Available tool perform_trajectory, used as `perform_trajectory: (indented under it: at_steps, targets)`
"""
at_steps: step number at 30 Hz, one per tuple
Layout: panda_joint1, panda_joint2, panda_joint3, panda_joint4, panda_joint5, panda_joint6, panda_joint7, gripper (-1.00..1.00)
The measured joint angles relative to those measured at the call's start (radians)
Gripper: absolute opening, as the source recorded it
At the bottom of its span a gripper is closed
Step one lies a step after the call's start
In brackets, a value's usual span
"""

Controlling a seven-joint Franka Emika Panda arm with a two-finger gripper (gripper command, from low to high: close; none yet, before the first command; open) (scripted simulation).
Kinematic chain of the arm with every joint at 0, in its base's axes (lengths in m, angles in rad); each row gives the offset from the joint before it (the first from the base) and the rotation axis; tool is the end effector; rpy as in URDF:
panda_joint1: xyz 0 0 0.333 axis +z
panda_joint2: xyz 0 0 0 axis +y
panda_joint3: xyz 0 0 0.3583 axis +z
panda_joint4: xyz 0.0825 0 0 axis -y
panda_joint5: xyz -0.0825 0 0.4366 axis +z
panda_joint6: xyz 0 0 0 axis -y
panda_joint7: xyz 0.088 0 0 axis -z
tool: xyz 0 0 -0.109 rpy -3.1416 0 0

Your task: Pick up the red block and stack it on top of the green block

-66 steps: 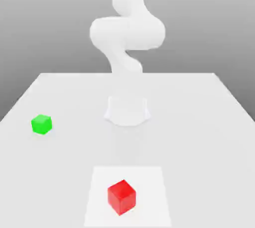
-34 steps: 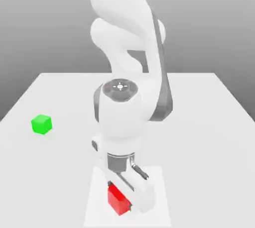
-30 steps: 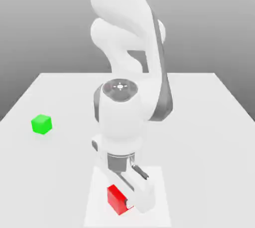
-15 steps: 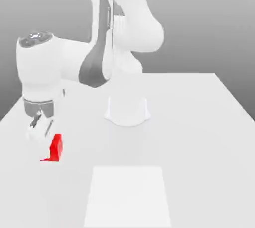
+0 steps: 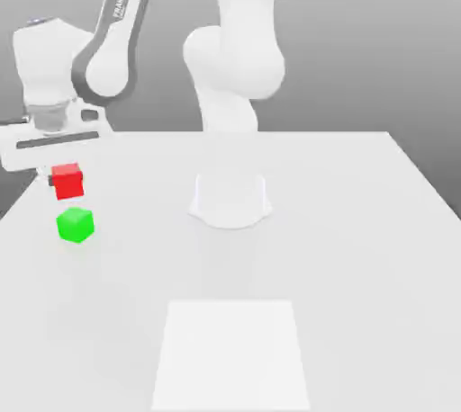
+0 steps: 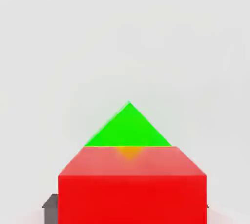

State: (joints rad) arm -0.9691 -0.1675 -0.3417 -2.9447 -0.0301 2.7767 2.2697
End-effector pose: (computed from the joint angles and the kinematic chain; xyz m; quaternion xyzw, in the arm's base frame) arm 0.0971 -0.3271 0.2095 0.2016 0.9792 0.0146 0.0179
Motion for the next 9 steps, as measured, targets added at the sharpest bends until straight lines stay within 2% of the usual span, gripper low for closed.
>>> perform_trajectory:
  at_steps: [5, 8, 9]
  targets:
    - [0.042, 0.11, -0.013, 0.004, 0.105, 0.099, -0.071, -1.0]
    - [0.042, 0.169, -0.014, 0.006, 0.1, 0.16, -0.068, -1.0]
    - [0.042, 0.181, -0.017, 0.006, 0.09, 0.173, -0.061, 1.0]
